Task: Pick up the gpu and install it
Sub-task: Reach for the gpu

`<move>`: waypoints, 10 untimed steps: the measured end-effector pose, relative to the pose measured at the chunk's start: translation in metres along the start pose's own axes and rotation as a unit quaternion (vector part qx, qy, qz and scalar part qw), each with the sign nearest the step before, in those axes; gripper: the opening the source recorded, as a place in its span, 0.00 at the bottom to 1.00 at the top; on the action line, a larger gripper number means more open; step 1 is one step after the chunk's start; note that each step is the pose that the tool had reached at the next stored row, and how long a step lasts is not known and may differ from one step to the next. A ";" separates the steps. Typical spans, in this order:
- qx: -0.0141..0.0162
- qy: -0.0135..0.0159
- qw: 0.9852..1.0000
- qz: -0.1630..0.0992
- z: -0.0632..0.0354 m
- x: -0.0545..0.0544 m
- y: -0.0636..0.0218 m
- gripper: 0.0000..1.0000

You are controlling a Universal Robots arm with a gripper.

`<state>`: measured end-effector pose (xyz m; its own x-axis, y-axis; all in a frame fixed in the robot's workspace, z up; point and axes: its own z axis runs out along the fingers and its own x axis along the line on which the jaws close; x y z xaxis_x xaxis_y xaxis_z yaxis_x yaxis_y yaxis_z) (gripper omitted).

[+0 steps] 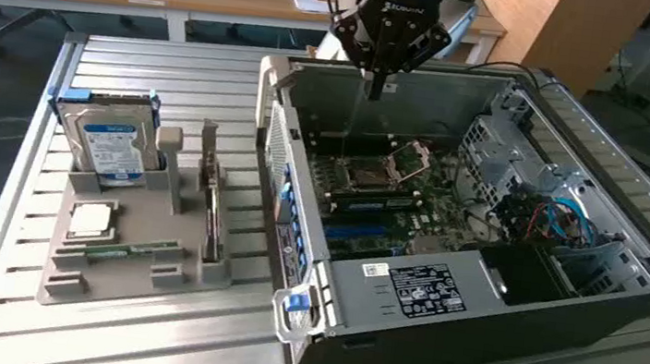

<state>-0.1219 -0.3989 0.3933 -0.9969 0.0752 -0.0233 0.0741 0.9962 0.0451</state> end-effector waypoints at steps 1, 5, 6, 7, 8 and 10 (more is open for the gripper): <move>0.000 0.000 1.000 0.000 0.0000 0.000 0.0000 0.11; 0.000 0.000 1.000 0.000 0.0000 0.000 0.0000 0.11; 0.000 0.000 1.000 0.000 0.0000 0.000 0.0000 0.11; 0.000 0.000 1.000 0.000 0.0000 0.000 0.0000 0.11; 0.000 0.000 1.000 0.000 0.0000 0.000 0.0000 0.11; 0.000 0.000 1.000 0.000 0.0000 0.000 0.0000 0.11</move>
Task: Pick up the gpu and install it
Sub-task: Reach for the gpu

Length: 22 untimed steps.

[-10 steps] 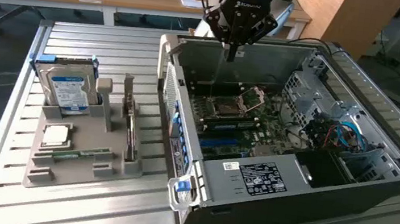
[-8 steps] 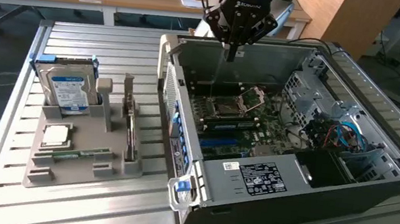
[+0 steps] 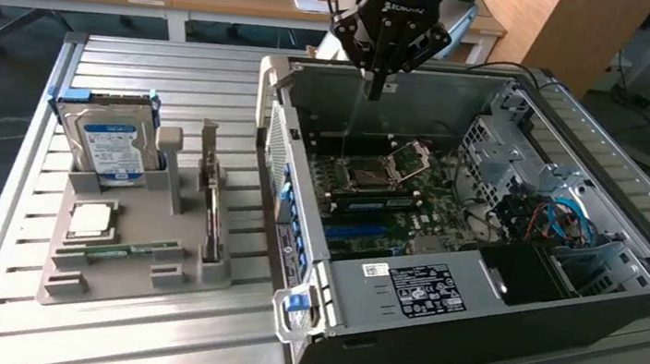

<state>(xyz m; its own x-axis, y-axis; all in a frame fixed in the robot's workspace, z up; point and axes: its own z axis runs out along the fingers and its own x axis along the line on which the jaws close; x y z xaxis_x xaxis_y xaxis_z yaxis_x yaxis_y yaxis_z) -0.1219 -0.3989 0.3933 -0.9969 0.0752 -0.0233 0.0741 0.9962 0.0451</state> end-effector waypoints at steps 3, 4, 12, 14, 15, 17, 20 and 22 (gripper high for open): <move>0.000 0.000 1.000 0.000 0.0001 0.001 0.0000 0.11; 0.000 0.000 1.000 0.000 0.0000 0.001 -0.0001 0.11; 0.000 0.000 1.000 0.000 -0.0002 0.016 -0.0012 0.11; 0.000 0.000 1.000 0.000 -0.0003 0.020 -0.0015 0.11; 0.000 0.000 1.000 0.000 -0.0003 0.022 -0.0016 0.11; 0.000 0.000 1.000 0.000 -0.0004 0.026 -0.0019 0.11; 0.000 -0.001 1.000 0.000 -0.0006 0.034 -0.0026 0.11; 0.000 -0.001 1.000 0.000 -0.0007 0.040 -0.0029 0.11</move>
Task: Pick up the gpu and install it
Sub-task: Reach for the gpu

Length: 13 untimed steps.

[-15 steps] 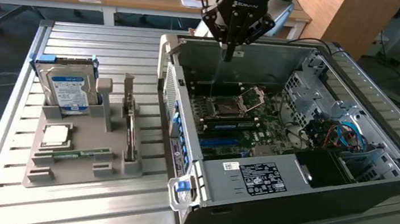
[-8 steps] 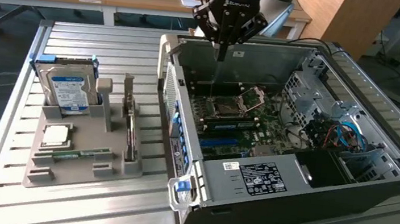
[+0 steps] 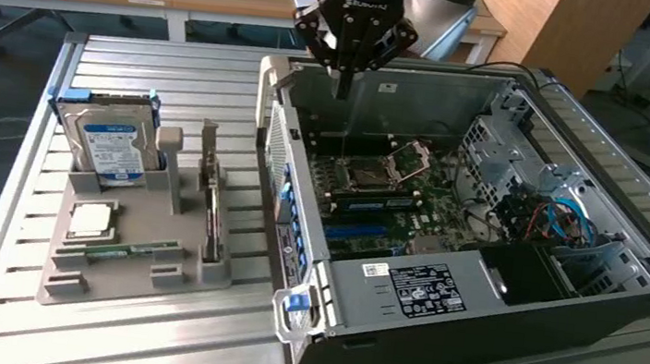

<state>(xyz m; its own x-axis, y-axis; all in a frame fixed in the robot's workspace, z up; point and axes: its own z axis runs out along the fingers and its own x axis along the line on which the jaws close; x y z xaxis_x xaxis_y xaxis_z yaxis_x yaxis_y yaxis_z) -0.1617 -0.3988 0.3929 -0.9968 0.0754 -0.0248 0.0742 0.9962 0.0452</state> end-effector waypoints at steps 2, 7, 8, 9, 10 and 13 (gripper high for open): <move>0.000 0.000 1.000 0.000 -0.0002 0.005 -0.0003 0.11; 0.000 0.000 1.000 0.000 -0.0004 0.016 -0.0012 0.11; 0.000 0.000 1.000 0.000 -0.0005 0.018 -0.0013 0.11; 0.000 0.000 1.000 0.000 -0.0006 0.021 -0.0015 0.11; 0.000 0.000 1.000 0.000 -0.0006 0.023 -0.0017 0.11; 0.000 -0.001 1.000 0.000 -0.0008 0.029 -0.0022 0.11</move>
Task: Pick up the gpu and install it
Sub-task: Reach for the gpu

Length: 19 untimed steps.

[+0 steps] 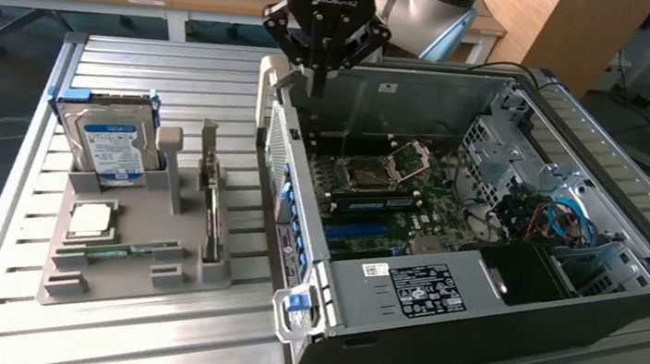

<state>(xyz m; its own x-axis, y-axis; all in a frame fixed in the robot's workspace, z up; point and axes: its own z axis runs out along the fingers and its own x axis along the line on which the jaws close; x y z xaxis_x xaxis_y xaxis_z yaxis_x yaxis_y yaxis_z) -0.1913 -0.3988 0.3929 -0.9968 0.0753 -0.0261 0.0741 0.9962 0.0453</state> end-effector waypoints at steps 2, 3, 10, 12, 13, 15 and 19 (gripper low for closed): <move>0.000 0.000 1.000 0.000 -0.0001 0.004 -0.0003 0.11; 0.000 0.000 1.000 0.000 -0.0002 0.006 -0.0004 0.11; 0.000 0.000 1.000 0.000 -0.0003 0.011 -0.0009 0.11; 0.000 0.000 1.000 0.000 -0.0003 0.012 -0.0009 0.11; 0.000 0.000 1.000 0.000 -0.0003 0.012 -0.0009 0.11; 0.000 0.000 1.000 0.000 -0.0003 0.012 -0.0009 0.11; 0.000 0.000 1.000 0.000 -0.0003 0.012 -0.0009 0.11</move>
<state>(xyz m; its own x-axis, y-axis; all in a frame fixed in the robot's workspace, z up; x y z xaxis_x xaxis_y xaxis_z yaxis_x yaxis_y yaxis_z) -0.2034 -0.3988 0.3929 -0.9968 0.0754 -0.0263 0.0741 0.9962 0.0453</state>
